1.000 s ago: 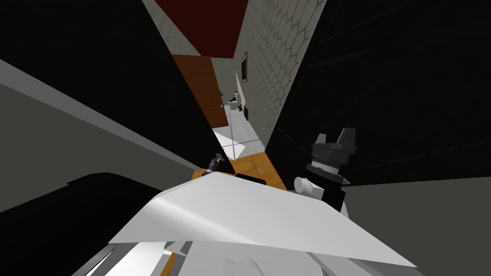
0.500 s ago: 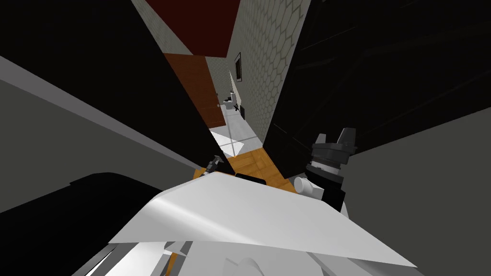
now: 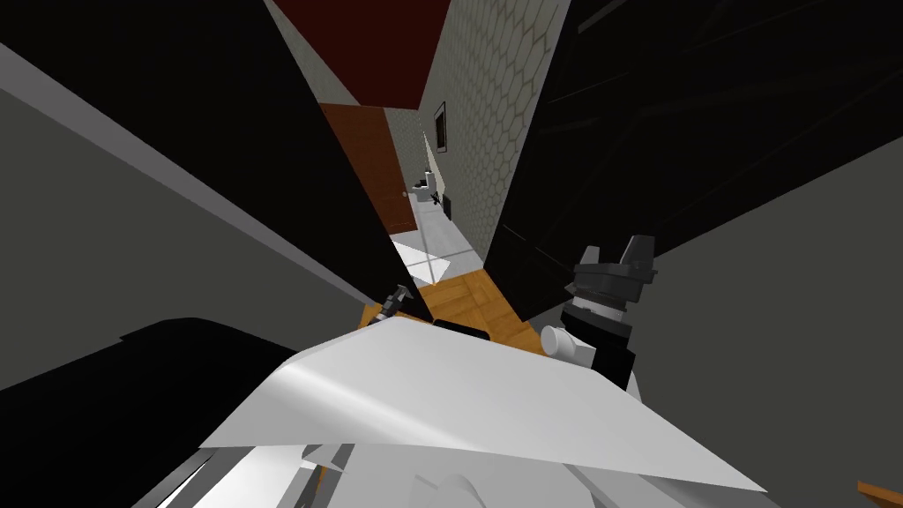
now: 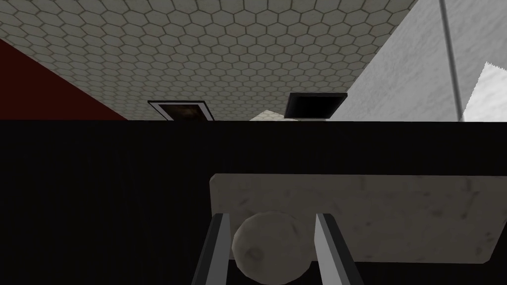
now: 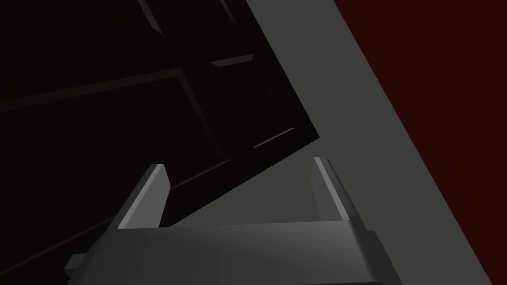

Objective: Pull the door open

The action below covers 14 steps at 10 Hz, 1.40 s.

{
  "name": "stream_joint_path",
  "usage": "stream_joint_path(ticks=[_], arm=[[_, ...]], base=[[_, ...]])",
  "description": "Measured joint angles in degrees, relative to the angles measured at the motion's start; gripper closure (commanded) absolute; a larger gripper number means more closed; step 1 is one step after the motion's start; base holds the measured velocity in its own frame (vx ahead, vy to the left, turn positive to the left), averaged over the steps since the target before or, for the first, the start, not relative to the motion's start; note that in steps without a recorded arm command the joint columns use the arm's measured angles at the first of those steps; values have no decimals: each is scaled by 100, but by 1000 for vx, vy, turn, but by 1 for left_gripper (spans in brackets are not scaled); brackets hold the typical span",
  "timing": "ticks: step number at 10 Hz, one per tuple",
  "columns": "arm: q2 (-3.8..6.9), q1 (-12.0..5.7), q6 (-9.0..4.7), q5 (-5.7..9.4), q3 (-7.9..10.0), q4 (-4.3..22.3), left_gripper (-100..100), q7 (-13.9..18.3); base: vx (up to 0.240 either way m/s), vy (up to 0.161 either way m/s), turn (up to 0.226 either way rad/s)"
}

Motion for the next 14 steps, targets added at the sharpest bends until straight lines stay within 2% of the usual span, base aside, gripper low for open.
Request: stream_joint_path(ticks=[2, 4, 5, 6, 7, 10, 13, 14], arm=[[36, -180, -23, 83, -165, 126, 100, -14], [85, -297, 18, 159, -311, 156, 100, -21], [115, -394, -30, 199, -387, 265, 100, -14], [149, -407, 24, 243, -460, 189, 100, -20], [177, -491, 40, 283, -541, 226, 100, -21], [222, -853, -53, 397, -803, 585, 100, -19], [336, -973, 62, 519, -1056, 502, 100, -15], [313, -1067, 22, 532, -1098, 634, 100, -26]], base=[[-98, 20, 18], [-92, 16, 16], [-98, 24, 19], [-104, 23, 17], [-91, 34, 19], [-94, 23, 15], [-85, 29, 12], [-62, 29, 13]])
